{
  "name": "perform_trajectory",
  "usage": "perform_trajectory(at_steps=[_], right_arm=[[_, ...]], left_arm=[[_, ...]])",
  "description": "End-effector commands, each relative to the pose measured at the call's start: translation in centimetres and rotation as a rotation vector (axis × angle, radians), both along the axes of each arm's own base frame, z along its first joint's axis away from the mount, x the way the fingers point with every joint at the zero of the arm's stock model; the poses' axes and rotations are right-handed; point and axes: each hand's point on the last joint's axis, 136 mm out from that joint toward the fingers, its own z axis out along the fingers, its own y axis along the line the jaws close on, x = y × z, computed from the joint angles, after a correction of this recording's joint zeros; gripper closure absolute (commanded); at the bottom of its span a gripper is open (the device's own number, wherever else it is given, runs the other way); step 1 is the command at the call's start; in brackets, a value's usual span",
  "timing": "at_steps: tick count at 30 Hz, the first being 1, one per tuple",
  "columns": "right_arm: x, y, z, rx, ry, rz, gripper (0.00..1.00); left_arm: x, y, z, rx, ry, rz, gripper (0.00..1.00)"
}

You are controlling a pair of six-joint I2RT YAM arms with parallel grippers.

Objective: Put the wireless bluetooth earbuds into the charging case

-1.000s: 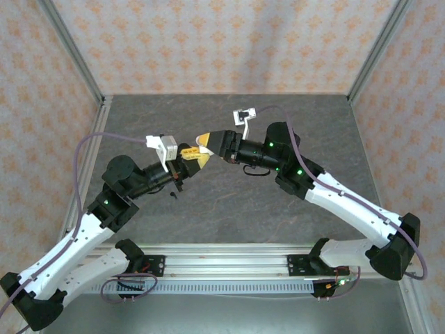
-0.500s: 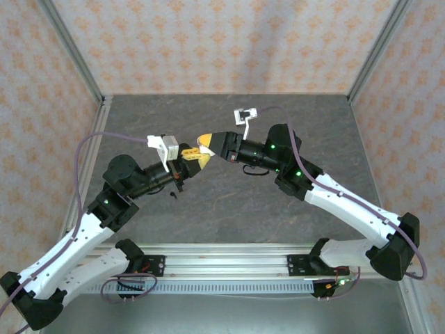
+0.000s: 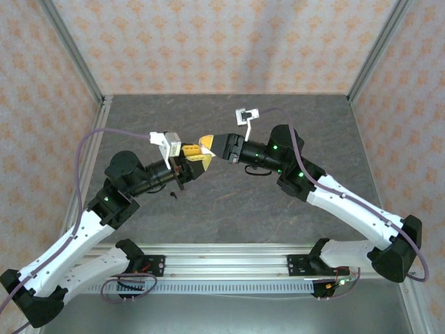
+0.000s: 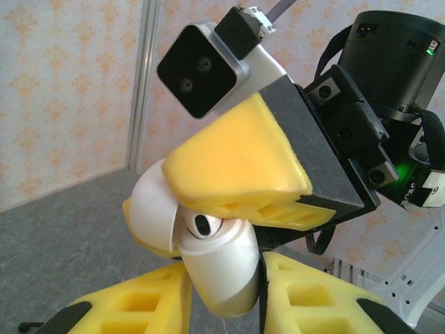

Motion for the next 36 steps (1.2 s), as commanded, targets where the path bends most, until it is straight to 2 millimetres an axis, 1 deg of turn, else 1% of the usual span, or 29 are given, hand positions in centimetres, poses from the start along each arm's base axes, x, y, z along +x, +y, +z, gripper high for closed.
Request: perform_trajectory(at_steps=[1, 6, 15, 17, 20, 23, 25, 27, 29, 33, 36], right_arm=[[-1.3, -0.5, 0.7, 0.001, -0.059, 0.026, 0.72], [-1.4, -0.4, 0.6, -0.002, -0.063, 0.038, 0.72], [-1.7, -0.2, 0.3, -0.009, -0.074, 0.058, 0.72], [-1.7, -0.2, 0.2, -0.011, -0.075, 0.059, 0.72], [-1.7, -0.2, 0.2, -0.012, -0.079, 0.058, 0.71], [-1.7, -0.2, 0.3, -0.012, -0.080, 0.055, 0.70], [-1.6, -0.3, 0.3, -0.012, -0.079, 0.047, 0.65], [-1.4, -0.5, 0.4, -0.017, -0.075, 0.032, 0.60], [-1.4, -0.9, 0.7, -0.030, -0.080, 0.012, 0.51], [-1.3, -1.9, 1.4, -0.069, -0.085, -0.029, 0.38], [-1.1, -2.6, 1.6, -0.087, -0.057, -0.050, 0.37]], left_arm=[[0.2, 0.3, 2.1, -0.041, -0.011, 0.023, 0.69], [0.5, -0.3, 2.1, -0.049, 0.008, -0.001, 0.68], [0.7, -0.7, 2.4, -0.071, 0.020, -0.016, 0.68], [0.7, -0.8, 2.4, -0.070, 0.021, -0.018, 0.73], [0.7, -0.9, 2.2, -0.062, 0.024, -0.022, 0.86], [0.7, -0.9, 2.0, -0.052, 0.023, -0.023, 0.95], [0.7, -0.9, 1.7, -0.040, 0.023, -0.026, 1.00], [0.6, -0.9, 1.4, -0.028, 0.022, -0.027, 1.00], [0.5, -0.7, 1.0, -0.012, 0.019, -0.021, 1.00], [0.4, -0.4, 0.3, 0.004, 0.014, -0.006, 1.00], [0.2, -0.3, -0.3, 0.021, 0.011, -0.006, 1.00]])
